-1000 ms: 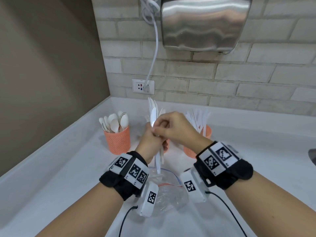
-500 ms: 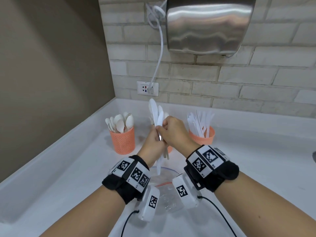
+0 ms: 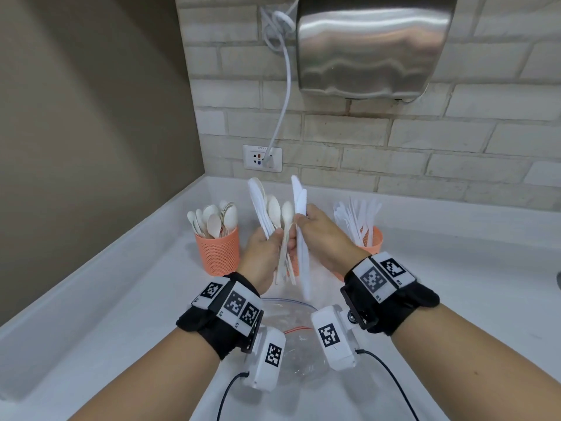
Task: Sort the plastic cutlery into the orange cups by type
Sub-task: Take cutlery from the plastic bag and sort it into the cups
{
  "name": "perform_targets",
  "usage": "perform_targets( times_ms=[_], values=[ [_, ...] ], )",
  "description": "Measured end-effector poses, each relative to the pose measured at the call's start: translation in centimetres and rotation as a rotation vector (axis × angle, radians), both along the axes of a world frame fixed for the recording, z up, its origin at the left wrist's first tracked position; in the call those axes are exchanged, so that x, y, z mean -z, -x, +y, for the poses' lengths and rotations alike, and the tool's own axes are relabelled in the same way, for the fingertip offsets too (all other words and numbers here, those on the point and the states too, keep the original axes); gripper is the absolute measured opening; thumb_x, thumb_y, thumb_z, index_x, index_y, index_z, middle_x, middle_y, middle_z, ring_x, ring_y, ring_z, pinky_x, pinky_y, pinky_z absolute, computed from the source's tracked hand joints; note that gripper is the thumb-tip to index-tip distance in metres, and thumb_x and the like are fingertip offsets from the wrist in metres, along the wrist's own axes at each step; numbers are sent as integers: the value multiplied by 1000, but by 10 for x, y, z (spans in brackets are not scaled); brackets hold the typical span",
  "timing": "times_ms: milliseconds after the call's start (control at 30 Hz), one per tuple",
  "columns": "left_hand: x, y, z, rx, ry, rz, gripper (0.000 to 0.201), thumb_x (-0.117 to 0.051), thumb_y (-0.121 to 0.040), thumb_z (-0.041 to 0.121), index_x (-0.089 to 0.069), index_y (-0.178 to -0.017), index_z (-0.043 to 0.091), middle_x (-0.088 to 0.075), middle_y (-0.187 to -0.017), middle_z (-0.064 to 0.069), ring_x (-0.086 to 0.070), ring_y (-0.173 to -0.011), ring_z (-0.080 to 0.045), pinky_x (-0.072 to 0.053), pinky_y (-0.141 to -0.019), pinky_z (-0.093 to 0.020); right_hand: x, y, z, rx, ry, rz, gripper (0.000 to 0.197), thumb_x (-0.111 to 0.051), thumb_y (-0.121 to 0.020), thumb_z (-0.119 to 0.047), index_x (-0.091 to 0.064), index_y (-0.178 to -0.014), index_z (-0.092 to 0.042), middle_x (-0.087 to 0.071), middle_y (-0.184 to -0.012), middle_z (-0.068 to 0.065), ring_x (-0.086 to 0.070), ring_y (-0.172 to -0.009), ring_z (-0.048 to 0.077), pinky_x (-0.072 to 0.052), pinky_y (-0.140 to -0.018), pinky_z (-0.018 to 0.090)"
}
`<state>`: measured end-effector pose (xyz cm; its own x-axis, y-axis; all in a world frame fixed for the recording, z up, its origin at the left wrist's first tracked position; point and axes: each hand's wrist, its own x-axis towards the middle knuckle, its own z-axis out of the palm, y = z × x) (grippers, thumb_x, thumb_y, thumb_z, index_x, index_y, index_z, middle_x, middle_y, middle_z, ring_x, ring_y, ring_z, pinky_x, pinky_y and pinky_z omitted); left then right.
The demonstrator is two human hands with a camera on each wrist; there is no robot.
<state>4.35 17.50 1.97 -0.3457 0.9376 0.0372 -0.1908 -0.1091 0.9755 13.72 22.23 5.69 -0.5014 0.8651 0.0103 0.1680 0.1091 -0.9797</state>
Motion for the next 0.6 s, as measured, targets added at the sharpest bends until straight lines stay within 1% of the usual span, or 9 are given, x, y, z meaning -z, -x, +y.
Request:
perform_targets(
  times_ms=[67,167,233,267,333,400,467,533,600],
  values=[
    [-3,-1,0,0,-9,42,24,-36,-100,9,-58,-93,7,-58,-66,-5,-57,-57,-13,-51,-54,-20,2,1,2,25,-99,-30,13,-30,-99,-13,-42,-99,-9,-49,-67,6,-46,-54,15,-43,-53,26],
    [-2,-5,3,-11,-24,29,21,-38,-99,9,-58,-99,5,-58,-83,-17,-59,-70,-21,-51,-60,-26,7,6,3,10,-212,-94,12,-34,-98,-14,-45,-99,-8,-51,-76,7,-45,-59,14,-39,-57,28],
    [-1,-6,2,-11,-38,-28,22,-36,-100,10,-58,-106,6,-60,-91,-20,-59,-80,-24,-52,-66,-28,10,7,3,-12,-227,-121,9,-38,-96,-13,-47,-97,-9,-52,-79,7,-46,-62,14,-39,-60,30],
    [0,-7,1,-3,-52,-49,23,-35,-100,12,-57,-108,8,-62,-92,-17,-60,-79,-22,-53,-66,-26,11,6,3,-23,-225,-131,7,-41,-95,-13,-48,-96,-10,-52,-77,5,-46,-62,14,-39,-59,29],
    [1,-6,0,32,-82,-68,24,-34,-101,14,-58,-107,12,-62,-86,-11,-60,-72,-17,-52,-60,-23,11,3,3,-50,-194,-123,5,-44,-94,-11,-48,-97,-11,-50,-71,3,-45,-58,13,-38,-55,26],
    [0,-4,-2,83,-110,-81,23,-35,-100,10,-56,-108,9,-56,-80,-13,-56,-65,-17,-51,-57,-24,8,-1,1,-78,-99,-53,7,-44,-93,-7,-47,-98,-10,-48,-68,3,-43,-55,13,-38,-53,24],
    [-1,0,-3,146,-117,-89,21,-38,-97,2,-55,-109,4,-52,-79,-15,-57,-60,-16,-51,-60,-25,6,-5,0,-102,-15,34,9,-42,-93,-4,-47,-98,-9,-46,-66,4,-42,-55,13,-38,-53,23],
    [-3,4,-3,188,-104,-91,23,-41,-93,-7,-56,-107,3,-55,-81,-16,-62,-62,-15,-54,-62,-27,6,-8,0,-132,3,63,10,-40,-94,-2,-48,-95,-9,-46,-69,4,-44,-59,13,-38,-56,23],
    [-5,6,-3,208,-88,-76,29,-43,-88,-13,-55,-109,3,-59,-86,-17,-65,-68,-18,-55,-62,-30,6,-10,-2,-163,-15,61,15,-41,-93,-1,-49,-90,-12,-48,-72,3,-44,-62,14,-38,-58,24]
  ],
)
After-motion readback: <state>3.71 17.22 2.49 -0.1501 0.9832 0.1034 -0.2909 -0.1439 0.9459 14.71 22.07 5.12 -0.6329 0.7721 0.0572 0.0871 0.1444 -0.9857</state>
